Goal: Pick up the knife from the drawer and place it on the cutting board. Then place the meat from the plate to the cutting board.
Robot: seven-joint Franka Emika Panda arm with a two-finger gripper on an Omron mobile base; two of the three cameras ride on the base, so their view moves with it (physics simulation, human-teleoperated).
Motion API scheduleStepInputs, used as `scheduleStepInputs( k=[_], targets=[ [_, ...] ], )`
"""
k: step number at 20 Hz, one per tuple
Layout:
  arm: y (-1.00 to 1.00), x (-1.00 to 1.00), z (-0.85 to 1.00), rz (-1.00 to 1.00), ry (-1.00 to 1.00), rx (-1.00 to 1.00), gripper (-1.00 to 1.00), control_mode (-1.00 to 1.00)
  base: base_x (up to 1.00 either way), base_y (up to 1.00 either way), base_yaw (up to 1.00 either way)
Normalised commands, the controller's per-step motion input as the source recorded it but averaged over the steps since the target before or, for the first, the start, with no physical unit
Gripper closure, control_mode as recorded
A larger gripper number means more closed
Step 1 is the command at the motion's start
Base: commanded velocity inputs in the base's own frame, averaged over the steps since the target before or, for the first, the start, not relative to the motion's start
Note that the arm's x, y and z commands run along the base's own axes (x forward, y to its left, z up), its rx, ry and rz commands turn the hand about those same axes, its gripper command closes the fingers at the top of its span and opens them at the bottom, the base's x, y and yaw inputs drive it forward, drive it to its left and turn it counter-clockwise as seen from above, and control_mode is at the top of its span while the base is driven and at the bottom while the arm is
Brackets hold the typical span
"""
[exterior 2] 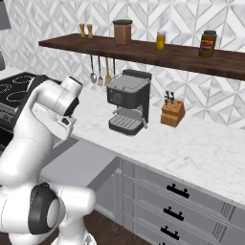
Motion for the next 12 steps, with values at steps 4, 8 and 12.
scheduleStepInputs(
  k=[4,8,12],
  targets=[
    [-0.72,0.07,0.22,0.37,-0.04,0.02,1.0,-1.0,0.0,0.0,0.0],
    [-0.43,0.12,0.08,0.3,0.0,0.01,1.0,-1.0,0.0,0.0,0.0],
    [-0.2,0.0,0.0,0.08,-0.01,0.0,1.0,-1.0,0.0,0.0,0.0]
  ],
)
